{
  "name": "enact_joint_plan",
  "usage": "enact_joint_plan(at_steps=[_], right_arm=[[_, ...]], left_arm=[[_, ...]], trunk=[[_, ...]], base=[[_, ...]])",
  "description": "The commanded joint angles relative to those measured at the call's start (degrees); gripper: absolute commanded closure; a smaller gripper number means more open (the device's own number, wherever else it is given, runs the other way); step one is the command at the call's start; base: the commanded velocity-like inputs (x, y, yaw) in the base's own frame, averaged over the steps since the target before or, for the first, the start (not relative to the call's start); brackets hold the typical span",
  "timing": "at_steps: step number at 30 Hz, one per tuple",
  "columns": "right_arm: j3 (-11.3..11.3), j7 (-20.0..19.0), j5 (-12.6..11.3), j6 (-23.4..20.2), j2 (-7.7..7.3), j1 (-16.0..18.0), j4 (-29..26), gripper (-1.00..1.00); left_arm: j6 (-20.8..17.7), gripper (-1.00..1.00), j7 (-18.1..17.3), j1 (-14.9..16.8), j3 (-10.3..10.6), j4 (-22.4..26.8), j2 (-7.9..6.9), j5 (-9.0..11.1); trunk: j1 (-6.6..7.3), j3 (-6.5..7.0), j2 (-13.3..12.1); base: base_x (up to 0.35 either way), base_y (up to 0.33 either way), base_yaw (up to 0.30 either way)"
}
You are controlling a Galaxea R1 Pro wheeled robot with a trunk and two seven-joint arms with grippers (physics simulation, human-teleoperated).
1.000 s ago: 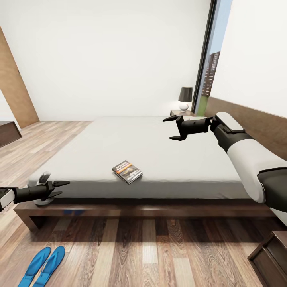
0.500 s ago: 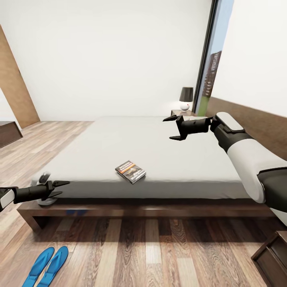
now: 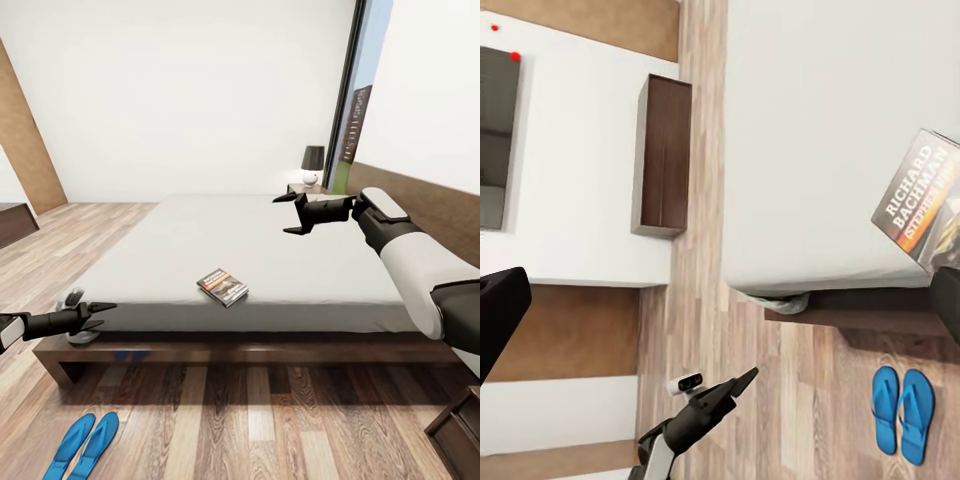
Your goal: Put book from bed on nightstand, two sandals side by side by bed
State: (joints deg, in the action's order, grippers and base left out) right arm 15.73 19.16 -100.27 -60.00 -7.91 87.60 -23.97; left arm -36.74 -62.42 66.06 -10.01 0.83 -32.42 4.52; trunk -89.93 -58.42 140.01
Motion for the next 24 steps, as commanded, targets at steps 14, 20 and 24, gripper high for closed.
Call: enact_joint_plan(at_steps=[14, 20, 24], right_arm=[[0.11, -10.28, -1.12, 2.38, -0.24, -6.01, 0.06, -1.00], [0.30, -14.57, -0.94, 2.81, -0.08, -8.68, 0.02, -1.00], [0.41, -15.59, -0.91, 2.91, 0.14, -10.16, 0.03, -1.00]], left_arm=[[-0.87, -1.00, 0.27, -0.20, 0.09, -0.12, 0.00, 0.57], [-0.87, -1.00, 0.16, -0.99, 0.08, -0.12, 0.02, 0.69], [-0.88, -1.00, -0.05, -1.27, 0.08, -0.13, 0.03, 0.72]], trunk=[[0.01, -0.06, 0.02], [0.01, -0.06, 0.02], [0.01, -0.06, 0.02]], base=[[0.000, 0.002, 0.000], [0.000, 0.000, 0.000], [0.000, 0.000, 0.000]])
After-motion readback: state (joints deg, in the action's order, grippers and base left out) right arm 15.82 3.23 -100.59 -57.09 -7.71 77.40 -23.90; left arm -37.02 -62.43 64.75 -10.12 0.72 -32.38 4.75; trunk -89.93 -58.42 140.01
